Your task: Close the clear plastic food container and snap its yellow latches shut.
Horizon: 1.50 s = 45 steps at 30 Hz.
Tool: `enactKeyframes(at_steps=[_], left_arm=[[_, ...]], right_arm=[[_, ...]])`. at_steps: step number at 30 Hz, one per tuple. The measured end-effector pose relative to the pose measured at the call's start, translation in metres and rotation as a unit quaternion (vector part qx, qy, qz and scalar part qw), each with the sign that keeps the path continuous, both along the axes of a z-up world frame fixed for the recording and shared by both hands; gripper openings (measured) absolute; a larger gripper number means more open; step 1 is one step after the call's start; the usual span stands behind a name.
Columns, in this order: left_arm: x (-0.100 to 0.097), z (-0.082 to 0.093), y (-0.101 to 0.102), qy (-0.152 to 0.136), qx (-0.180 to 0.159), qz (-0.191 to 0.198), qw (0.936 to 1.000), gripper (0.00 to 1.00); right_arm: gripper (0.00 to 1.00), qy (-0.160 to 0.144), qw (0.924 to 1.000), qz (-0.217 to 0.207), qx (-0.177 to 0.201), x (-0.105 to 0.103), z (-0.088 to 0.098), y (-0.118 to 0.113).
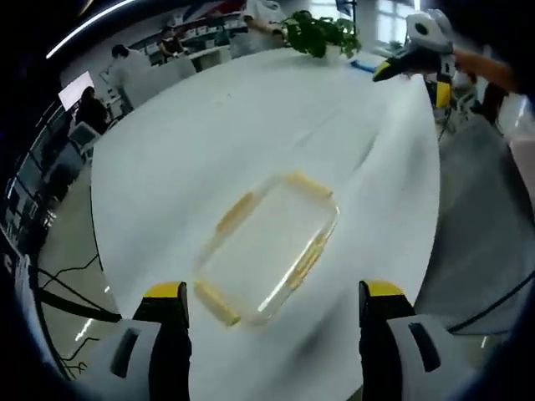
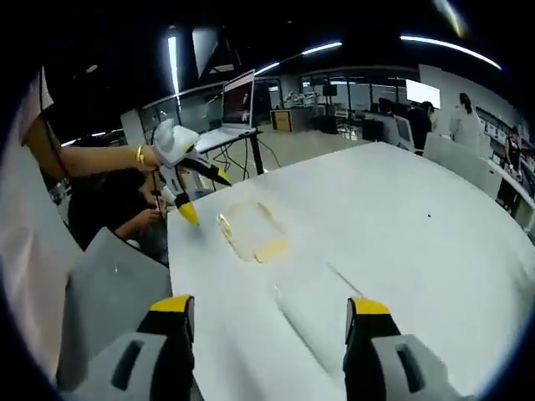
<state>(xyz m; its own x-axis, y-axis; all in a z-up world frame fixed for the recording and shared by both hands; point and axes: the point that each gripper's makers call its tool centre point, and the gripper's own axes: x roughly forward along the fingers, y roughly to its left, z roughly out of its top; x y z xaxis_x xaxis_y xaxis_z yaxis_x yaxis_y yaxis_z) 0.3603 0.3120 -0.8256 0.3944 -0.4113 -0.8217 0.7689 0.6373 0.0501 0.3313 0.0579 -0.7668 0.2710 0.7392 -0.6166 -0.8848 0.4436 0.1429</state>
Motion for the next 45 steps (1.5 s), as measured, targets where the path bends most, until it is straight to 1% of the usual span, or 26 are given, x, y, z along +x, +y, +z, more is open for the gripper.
enactKeyframes(at_steps=[1,3,4,5,7,10,11,13,18,20,21,23,25,27,29,32,35,38,41,45], left_arm=[[0.001,-0.003,0.0,0.004,-0.001,-0.002,1.0,0.82],[0.001,-0.007,0.002,0.012,0.004,-0.01,0.9999,0.82],[0.0,-0.01,0.004,0.019,0.012,-0.017,0.9996,0.82],[-0.001,-0.012,0.006,0.022,0.02,-0.025,0.9992,0.82],[0.0,-0.015,0.01,0.025,0.038,-0.043,0.998,0.82],[0.005,-0.021,0.015,0.025,0.06,-0.056,0.9963,0.82],[0.006,-0.025,0.016,0.028,0.066,-0.062,0.9955,0.81],[0.007,-0.031,0.017,0.035,0.074,-0.072,0.994,0.81],[0.016,-0.034,0.017,0.037,0.078,-0.088,0.9923,0.81],[0.02,-0.034,0.017,0.033,0.077,-0.094,0.992,0.81],[0.021,-0.034,0.017,0.033,0.076,-0.098,0.9917,0.81],[0.022,-0.036,0.017,0.037,0.075,-0.104,0.9911,0.81],[0.022,-0.038,0.019,0.043,0.08,-0.111,0.9898,0.81],[0.018,-0.041,0.021,0.053,0.09,-0.137,0.9851,0.83],[0.02,-0.042,0.022,0.051,0.09,-0.135,0.9855,0.85],[0.02,-0.045,0.025,0.059,0.088,-0.135,0.9852,0.84],[0.019,-0.048,0.027,0.065,0.094,-0.146,0.9826,0.82],[0.022,-0.053,0.033,0.066,0.113,-0.158,0.9787,0.82],[0.021,-0.057,0.033,0.073,0.114,-0.163,0.9773,0.82],[0.018,-0.062,0.033,0.083,0.123,-0.176,0.9731,0.82]], right_arm=[[0.73,0.0,0.9999,0.014,-0.006,0.0,-0.003,0.003],[0.73,0.002,0.9997,0.022,-0.008,0.003,-0.005,0.008],[0.73,0.002,0.9996,0.028,-0.01,0.004,-0.006,0.011],[0.73,-0.002,0.9989,0.043,-0.019,0.005,-0.008,0.014],[0.73,-0.01,0.9975,0.061,-0.035,0.01,-0.01,0.018],[0.73,-0.014,0.9965,0.07,-0.043,0.017,-0.011,0.026],[0.72,-0.015,0.9957,0.079,-0.045,0.02,-0.011,0.031],[0.72,-0.016,0.9949,0.089,-0.046,0.024,-0.012,0.038],[0.72,-0.014,0.9916,0.118,-0.051,0.034,-0.014,0.061],[0.72,-0.008,0.9899,0.125,-0.066,0.038,-0.019,0.067],[0.72,-0.017,0.9894,0.125,-0.071,0.042,-0.022,0.072],[0.72,-0.017,0.9887,0.13,-0.073,0.046,-0.027,0.081],[0.72,-0.01,0.9877,0.137,-0.075,0.046,-0.033,0.091],[0.72,-0.006,0.9864,0.144,-0.078,0.045,-0.037,0.097],[0.72,0.002,0.9831,0.163,-0.082,0.041,-0.043,0.105],[0.72,0.011,0.9803,0.176,-0.09,0.04,-0.053,0.116],[0.71,0.014,0.978,0.183,-0.098,0.041,-0.061,0.122],[0.7,0.013,0.973,0.193,-0.126,0.042,-0.072,0.123],[0.7,0.016,0.971,0.194,-0.14,0.043,-0.082,0.127],[0.69,0.017,0.9693,0.198,-0.145,0.044,-0.09,0.135]])
